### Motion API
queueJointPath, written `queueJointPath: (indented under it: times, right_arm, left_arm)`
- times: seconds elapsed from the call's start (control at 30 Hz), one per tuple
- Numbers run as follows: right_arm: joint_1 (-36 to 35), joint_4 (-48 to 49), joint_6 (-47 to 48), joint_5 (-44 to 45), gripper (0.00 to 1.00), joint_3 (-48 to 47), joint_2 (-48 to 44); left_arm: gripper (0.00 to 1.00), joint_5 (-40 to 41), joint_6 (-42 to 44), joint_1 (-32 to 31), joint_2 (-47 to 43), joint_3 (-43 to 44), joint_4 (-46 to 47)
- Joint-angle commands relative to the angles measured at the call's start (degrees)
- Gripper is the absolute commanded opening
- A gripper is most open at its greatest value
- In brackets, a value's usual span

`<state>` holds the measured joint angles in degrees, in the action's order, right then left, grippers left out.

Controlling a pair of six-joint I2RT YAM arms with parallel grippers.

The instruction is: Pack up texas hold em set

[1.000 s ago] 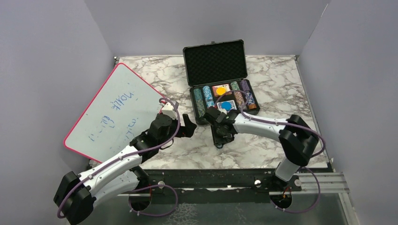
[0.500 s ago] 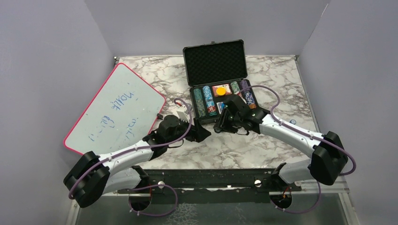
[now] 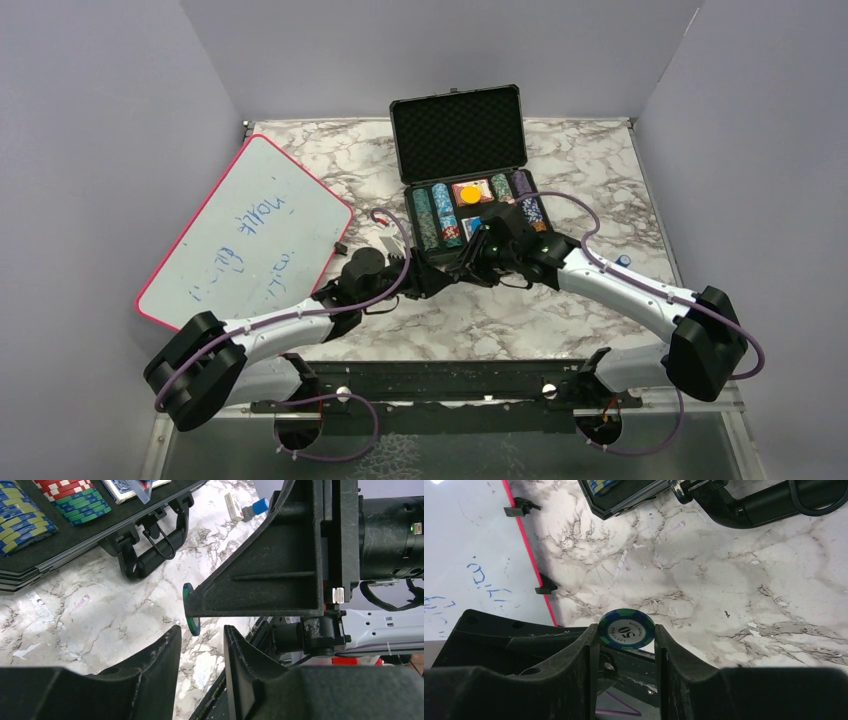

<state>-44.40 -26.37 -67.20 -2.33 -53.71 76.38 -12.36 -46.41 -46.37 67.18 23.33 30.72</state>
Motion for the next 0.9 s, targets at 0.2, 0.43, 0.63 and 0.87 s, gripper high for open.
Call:
queueJointPath:
  times: [0.2,0.43,0.63,0.87]
  right_arm:
    - [0.3,2.4,-2.1,-3.3,0.36,-0.2,-1.1]
    - [2.4,1.7,0.2,-3.0,0.46,-0.5,-1.4]
    - [9.4,-3.4,6.3,-0.4,0.69,-3.3,-3.6]
    - [16.9,-6.0,6.3,3.9,0.7,-0.1,-10.7]
  left_arm:
    - [0.2,5.7,-2.1,-0.5,2.9,2.3,3.2]
    - [0.0,5.6,5.8,-0.3,4.3,4.4,3.2]
    - [0.0,-2.3,27.5,1.2,4.2,8.1,-3.4]
    - [0.0,-7.6,52.3,1.5,13.4,23.5,-23.1]
